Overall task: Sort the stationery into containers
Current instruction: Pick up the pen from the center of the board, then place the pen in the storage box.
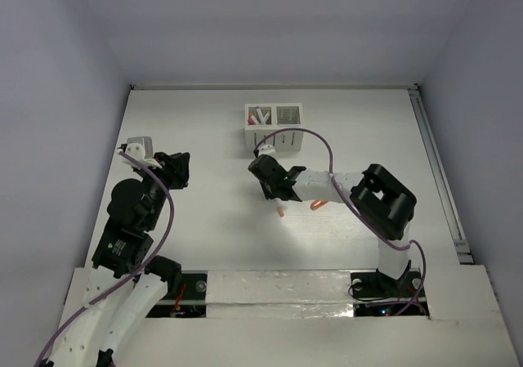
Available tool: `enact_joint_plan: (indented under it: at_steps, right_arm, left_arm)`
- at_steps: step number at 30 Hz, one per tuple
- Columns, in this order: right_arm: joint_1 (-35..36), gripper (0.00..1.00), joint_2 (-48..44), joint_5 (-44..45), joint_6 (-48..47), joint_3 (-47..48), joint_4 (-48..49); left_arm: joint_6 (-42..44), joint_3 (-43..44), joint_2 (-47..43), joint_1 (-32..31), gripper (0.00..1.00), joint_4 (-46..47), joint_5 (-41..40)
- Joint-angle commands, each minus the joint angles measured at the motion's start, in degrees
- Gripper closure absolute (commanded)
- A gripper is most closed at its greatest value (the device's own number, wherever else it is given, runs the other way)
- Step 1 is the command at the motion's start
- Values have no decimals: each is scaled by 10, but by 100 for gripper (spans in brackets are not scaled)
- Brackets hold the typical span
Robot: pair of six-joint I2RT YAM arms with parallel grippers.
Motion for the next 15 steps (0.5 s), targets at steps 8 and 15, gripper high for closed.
enact_joint_plan:
  at_steps: [8, 15]
  right_arm:
    - [-8, 100, -146, 26, -17, 15, 104]
    - [-73, 100, -114, 36, -98, 64, 347]
  left_arm:
    - [6, 4, -6, -3, 80, 27, 0]
    - [6, 3, -7, -3, 79, 28, 2]
